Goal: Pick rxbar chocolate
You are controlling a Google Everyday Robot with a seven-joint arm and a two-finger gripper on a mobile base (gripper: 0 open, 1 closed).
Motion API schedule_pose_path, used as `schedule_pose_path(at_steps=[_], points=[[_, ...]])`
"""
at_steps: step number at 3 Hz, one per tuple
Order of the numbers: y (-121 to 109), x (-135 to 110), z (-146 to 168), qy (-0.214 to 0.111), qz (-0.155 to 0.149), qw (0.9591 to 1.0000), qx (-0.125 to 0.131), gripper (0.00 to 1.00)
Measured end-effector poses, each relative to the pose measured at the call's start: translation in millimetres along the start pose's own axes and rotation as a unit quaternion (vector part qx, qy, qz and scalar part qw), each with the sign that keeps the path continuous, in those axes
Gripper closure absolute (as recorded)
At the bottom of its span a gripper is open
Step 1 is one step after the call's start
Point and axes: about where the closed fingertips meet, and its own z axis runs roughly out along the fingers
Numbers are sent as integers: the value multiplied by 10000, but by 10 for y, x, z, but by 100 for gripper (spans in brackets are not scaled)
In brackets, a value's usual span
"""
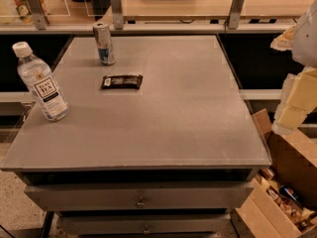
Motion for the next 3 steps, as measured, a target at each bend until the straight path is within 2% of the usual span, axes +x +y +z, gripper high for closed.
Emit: schedule_pose_path(at_steps=[1, 2, 3], points=[[0, 0, 0, 0, 0, 10000, 1, 0], [-120, -114, 57, -140, -70, 9999, -1, 0], [-355, -351, 170, -290, -233, 9993, -32, 0]])
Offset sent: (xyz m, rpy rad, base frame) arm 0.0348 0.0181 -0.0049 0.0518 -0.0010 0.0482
